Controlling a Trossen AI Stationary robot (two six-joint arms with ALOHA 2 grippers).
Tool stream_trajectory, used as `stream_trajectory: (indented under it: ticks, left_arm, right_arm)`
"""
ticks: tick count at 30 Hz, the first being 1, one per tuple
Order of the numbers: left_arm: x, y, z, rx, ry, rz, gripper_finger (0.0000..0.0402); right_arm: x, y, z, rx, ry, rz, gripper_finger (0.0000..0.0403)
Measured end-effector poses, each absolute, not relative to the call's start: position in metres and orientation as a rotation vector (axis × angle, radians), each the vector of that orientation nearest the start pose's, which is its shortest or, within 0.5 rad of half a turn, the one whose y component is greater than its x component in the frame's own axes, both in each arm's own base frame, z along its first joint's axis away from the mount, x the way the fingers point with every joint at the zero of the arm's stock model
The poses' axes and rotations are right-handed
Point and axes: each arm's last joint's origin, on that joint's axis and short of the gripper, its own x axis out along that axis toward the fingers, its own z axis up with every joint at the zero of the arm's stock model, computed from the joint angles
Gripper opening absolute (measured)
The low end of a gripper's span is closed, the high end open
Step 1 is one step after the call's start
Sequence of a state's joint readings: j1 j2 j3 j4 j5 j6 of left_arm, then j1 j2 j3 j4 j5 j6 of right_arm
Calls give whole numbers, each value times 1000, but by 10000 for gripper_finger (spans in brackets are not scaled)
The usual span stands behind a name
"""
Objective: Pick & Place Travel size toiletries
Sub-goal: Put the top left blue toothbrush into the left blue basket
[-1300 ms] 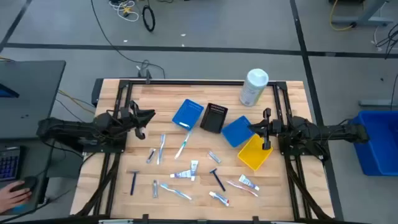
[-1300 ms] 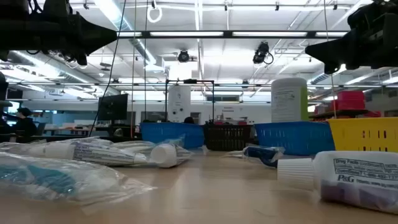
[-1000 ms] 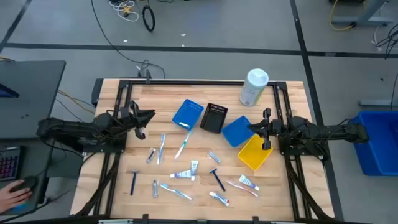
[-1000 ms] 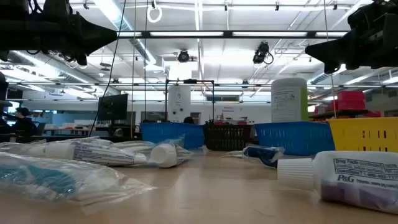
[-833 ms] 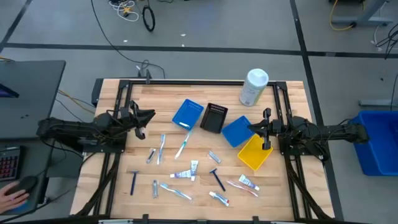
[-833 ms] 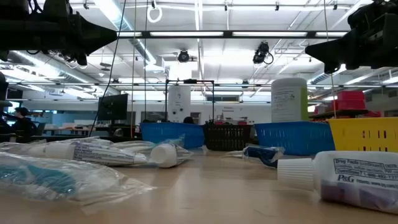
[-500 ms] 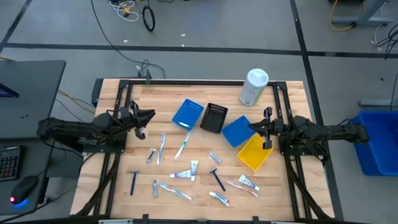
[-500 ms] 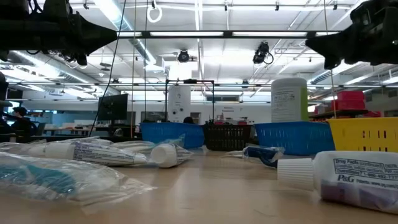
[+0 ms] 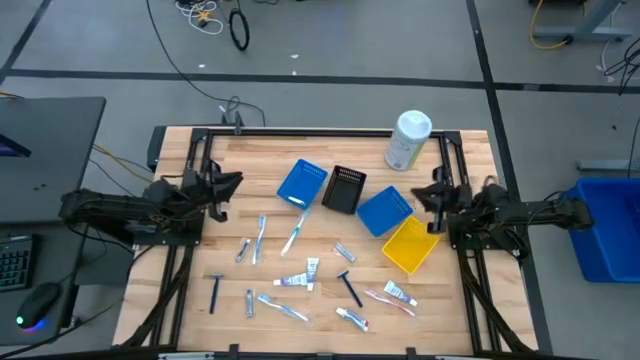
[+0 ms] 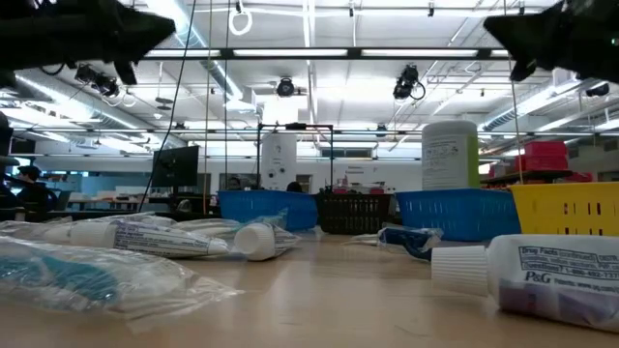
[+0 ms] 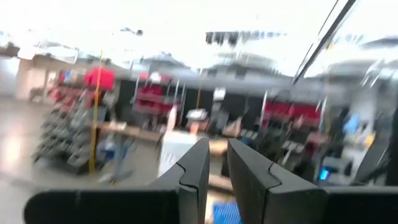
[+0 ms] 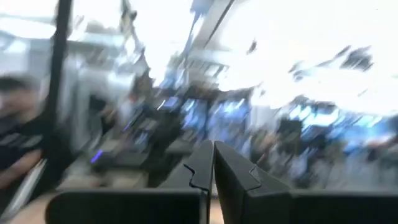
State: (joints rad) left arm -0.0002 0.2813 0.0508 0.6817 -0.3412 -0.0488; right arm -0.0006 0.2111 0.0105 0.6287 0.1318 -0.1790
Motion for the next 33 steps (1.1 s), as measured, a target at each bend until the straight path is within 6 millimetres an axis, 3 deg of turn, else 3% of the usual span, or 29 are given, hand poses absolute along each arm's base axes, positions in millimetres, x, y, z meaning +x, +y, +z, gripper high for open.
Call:
stream_trajectory:
  ticks: [4,8,13,17,24,33]
  left_arm:
    - [100,8,248,-81,-542,261,65]
    - [103,7,274,-58,-484,238,67]
    - [120,7,298,-13,-255,244,77]
    - [134,7,310,-37,-84,242,94]
    - [152,7,305,-82,126,256,130]
    - [162,7,262,-238,520,321,163]
  right_arm:
    - [92,-5,225,-161,-597,-232,25]
    - [88,-3,235,-201,-676,-192,26]
    - [98,-3,252,-201,-594,-170,26]
    - [116,-3,268,-192,-405,-145,27]
    - [164,-3,273,-167,-102,-111,67]
    - [220,-11,224,-183,224,-215,155]
